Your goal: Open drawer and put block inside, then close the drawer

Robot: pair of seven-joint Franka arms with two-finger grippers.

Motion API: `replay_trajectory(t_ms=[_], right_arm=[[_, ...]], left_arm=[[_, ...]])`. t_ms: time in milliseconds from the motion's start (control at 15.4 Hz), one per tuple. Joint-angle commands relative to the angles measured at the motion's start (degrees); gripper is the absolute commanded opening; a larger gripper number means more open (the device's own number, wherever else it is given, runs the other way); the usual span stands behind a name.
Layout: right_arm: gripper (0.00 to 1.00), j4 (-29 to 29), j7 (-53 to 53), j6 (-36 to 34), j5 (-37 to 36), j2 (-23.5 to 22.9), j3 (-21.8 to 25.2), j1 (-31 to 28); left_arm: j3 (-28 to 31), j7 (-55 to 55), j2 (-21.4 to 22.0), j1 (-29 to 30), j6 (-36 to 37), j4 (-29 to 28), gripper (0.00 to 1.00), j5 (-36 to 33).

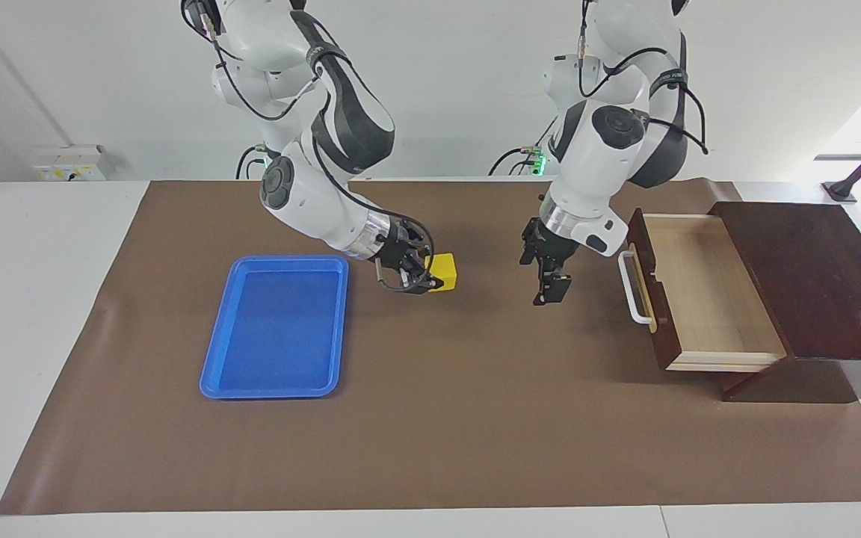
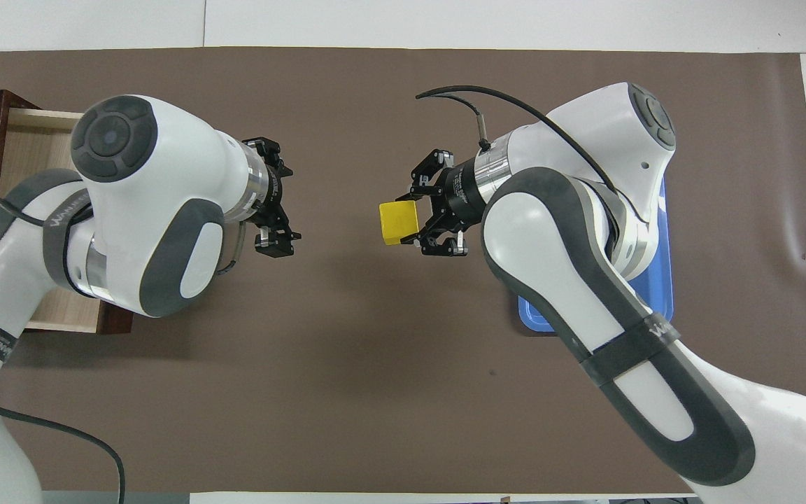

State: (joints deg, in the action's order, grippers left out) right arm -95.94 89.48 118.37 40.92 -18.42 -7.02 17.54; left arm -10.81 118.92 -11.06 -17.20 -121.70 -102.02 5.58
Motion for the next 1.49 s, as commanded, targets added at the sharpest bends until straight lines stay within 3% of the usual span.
replay_trajectory(t_ms=[0, 907, 1037, 1296, 1361, 1426], right_arm=[[0.00, -1.26, 1.65, 3.61, 1.44, 0.66, 0.16, 2.06], [0.00, -1.26, 1.84, 3.89, 1.53, 0.67, 0.16, 2.68], [0.00, -1.26, 1.84, 3.80, 1.62, 0.66, 0.16, 2.59], [0.00, -1.17, 1.75, 3.45, 1.53, 0.66, 0.16, 2.15], [0.00, -1.17, 1.75, 3.36, 1.53, 0.66, 0.16, 2.15], [0.00, -1.09, 1.75, 3.36, 1.53, 0.66, 0.16, 2.15]], left_arm=[[0.70, 3.69, -0.98, -3.71, -3.01, -0.20, 1.00, 0.84], [0.79, 13.52, -0.37, -8.64, -2.93, -0.99, 0.98, 2.42], [0.79, 13.88, -0.37, -8.72, -2.84, -1.34, 0.77, 2.42], [0.79, 13.88, -0.01, -9.25, -2.93, -1.61, 0.08, 2.42], [0.79, 13.80, -0.01, -9.25, -3.01, -1.52, 0.00, 2.42], [0.87, 13.71, -0.01, -9.25, -2.93, -1.52, 0.00, 2.42]])
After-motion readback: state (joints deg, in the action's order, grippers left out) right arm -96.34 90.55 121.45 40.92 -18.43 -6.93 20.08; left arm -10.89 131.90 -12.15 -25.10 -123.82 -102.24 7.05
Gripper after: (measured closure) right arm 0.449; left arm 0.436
